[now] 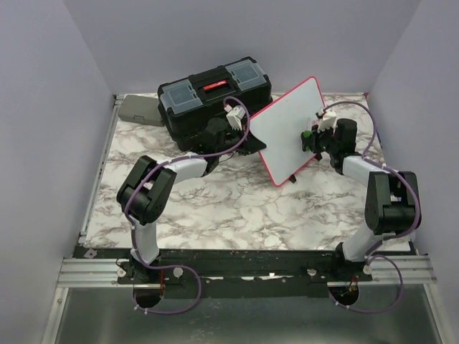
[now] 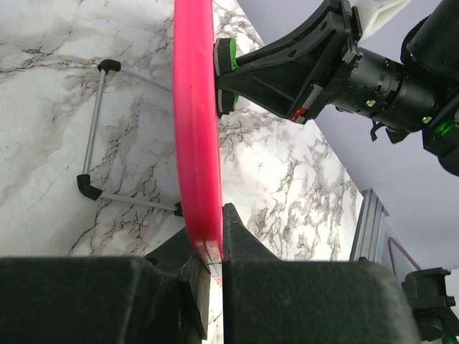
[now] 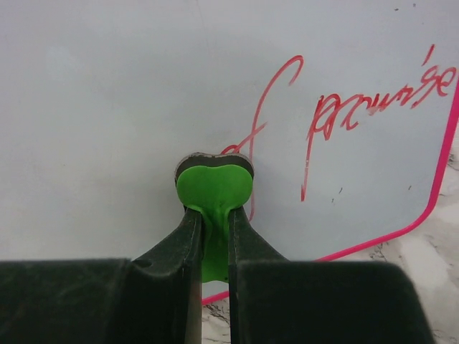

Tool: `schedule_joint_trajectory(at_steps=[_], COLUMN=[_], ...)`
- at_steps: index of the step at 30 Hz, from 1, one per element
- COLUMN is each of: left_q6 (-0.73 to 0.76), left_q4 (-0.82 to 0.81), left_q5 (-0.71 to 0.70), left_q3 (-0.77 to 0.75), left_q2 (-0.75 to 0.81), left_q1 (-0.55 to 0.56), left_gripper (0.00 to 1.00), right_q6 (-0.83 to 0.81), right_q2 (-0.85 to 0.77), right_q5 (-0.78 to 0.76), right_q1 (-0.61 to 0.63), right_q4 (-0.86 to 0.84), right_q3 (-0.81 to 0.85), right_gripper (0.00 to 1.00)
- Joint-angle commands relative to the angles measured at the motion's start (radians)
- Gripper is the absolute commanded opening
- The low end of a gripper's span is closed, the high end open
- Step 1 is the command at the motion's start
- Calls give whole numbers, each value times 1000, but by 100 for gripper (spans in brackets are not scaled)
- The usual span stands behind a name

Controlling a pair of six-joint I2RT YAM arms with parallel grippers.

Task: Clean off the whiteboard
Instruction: Erase the whiteboard at the whiteboard stand.

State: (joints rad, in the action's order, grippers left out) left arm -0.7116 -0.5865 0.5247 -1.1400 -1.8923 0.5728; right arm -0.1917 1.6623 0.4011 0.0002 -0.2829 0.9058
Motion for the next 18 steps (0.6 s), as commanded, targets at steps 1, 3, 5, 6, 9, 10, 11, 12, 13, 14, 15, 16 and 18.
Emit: schedule_joint_trajectory(at_steps=[1, 3, 5, 6, 9, 10, 11, 12, 13, 14, 15, 16, 18], left_q6=[-20, -27, -34, -34, -31, -28, -27, -26, -24, -22, -19, -16, -14], left_q4=[76, 93, 109, 110, 111, 111, 112, 113, 113, 117, 120, 122, 122], left_q5=[93, 90, 84, 82, 78, 78, 80, 81, 83, 83, 83, 83, 85], left_q3=[-34, -44, -49, -47, -39, -38, -37, -35, -33, -33, -32, -31, -30], left_q2=[24, 21, 21, 23, 25, 26, 26, 26, 27, 28, 30, 33, 35], left_q1=[33, 33, 32, 33, 33, 33, 33, 32, 33, 32, 32, 32, 30], left_gripper=[0, 0, 0, 0, 0, 0, 0, 0, 0, 0, 0, 0, 0], right_q6=[55, 60, 66, 67, 26, -4, -17, -25, -18, 1, 26, 36, 67], right_q2=[0, 21, 36, 43, 62, 63, 62, 59, 55, 51, 47, 45, 45], right_q5=[-208, -219, -201, -185, -35, 57, 114, 162, 169, 143, 99, 41, -64], right_q1=[9, 7, 6, 6, 6, 6, 6, 6, 7, 6, 6, 6, 6], right_q4=[-130, -79, -24, 9, 159, 196, 208, 200, 187, 153, 118, 78, 35], right_q3=[-29, 1, 30, 47, 121, 133, 136, 134, 133, 130, 126, 124, 131], right_gripper=[1, 1, 1, 1, 1, 1, 1, 1, 1, 1, 1, 1, 1])
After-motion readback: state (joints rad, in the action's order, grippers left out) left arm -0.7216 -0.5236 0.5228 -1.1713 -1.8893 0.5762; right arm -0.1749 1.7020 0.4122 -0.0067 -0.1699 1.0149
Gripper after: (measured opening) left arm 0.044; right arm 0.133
